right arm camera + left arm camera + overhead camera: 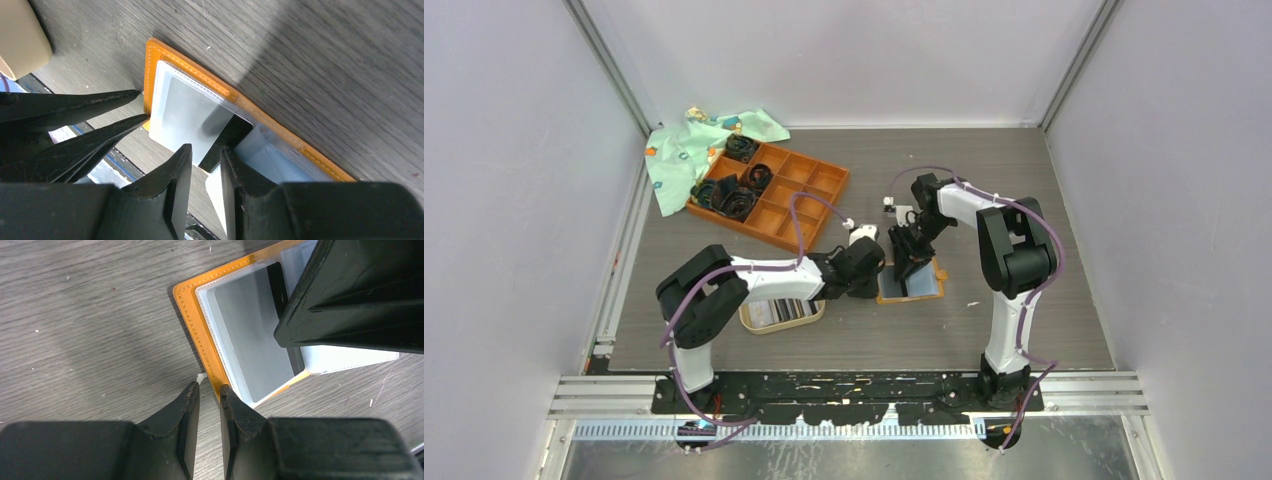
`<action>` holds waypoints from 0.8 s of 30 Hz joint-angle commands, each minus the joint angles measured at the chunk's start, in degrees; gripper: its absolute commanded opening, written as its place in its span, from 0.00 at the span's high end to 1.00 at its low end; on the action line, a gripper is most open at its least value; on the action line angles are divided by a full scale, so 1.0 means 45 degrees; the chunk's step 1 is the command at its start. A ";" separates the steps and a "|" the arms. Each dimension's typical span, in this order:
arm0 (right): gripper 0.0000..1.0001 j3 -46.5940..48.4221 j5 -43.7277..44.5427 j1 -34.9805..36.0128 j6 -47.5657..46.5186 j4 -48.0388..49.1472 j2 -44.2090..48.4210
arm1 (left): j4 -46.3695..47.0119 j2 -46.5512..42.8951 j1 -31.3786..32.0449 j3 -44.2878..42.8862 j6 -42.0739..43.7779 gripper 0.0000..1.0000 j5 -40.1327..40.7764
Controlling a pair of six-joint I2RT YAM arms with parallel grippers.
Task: Put the credit cards into the card holder
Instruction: Insert the credit card into the card holder.
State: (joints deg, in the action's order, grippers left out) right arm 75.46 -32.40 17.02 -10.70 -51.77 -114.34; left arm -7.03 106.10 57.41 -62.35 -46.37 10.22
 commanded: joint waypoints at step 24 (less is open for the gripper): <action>0.59 0.0100 0.1545 0.0017 0.0170 0.0180 0.0286 | -0.0101 0.0147 0.0215 0.0133 0.0021 0.77 -0.0506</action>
State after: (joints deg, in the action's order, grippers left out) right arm 75.53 -30.68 17.06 -9.30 -52.36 -114.08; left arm -6.90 106.10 57.74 -62.35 -46.33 9.41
